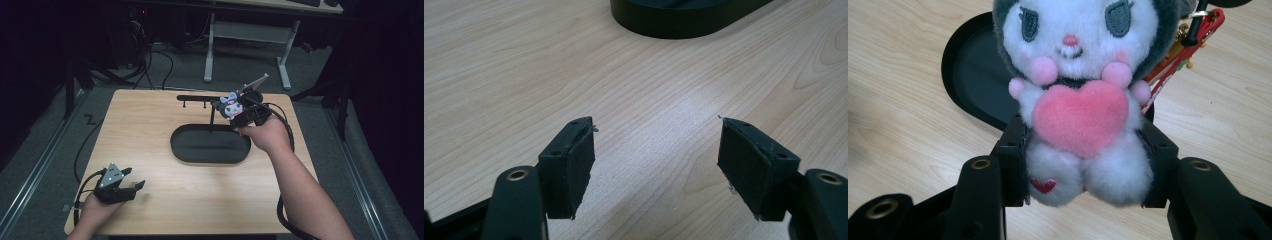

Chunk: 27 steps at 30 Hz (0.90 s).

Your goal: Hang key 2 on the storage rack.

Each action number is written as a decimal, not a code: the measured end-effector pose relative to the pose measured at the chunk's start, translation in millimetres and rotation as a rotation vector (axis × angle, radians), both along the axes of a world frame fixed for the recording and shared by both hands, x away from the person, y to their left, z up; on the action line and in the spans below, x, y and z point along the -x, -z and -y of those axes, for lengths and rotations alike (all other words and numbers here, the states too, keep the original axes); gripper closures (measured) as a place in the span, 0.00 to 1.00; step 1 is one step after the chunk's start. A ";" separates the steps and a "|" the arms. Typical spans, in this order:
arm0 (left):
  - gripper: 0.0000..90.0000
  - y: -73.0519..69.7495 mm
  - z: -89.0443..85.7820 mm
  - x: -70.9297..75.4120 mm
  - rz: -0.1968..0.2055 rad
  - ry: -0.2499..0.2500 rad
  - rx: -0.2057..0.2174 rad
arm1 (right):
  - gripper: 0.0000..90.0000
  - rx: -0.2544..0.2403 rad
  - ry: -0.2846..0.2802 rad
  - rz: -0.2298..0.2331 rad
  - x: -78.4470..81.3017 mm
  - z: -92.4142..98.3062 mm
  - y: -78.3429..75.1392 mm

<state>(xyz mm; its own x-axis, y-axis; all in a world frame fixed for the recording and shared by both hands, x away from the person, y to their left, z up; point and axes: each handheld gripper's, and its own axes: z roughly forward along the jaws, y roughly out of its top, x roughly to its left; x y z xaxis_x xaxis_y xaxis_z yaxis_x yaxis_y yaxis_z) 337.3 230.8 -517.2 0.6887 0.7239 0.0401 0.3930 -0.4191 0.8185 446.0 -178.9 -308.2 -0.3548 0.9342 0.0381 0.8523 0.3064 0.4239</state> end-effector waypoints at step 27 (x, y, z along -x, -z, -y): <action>0.35 2.4 3.0 -0.3 -0.012 0.013 -0.011 | 0.56 0.074 0.031 -0.045 -14.3 7.1 16.7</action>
<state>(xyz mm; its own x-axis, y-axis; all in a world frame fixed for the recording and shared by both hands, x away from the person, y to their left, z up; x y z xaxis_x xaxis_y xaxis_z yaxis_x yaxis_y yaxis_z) 337.6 227.8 -519.6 0.6984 0.7146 0.0396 0.3973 -0.4332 0.8090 460.3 -186.0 -325.0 -0.3251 0.9456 -0.0158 0.8796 0.3084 0.3621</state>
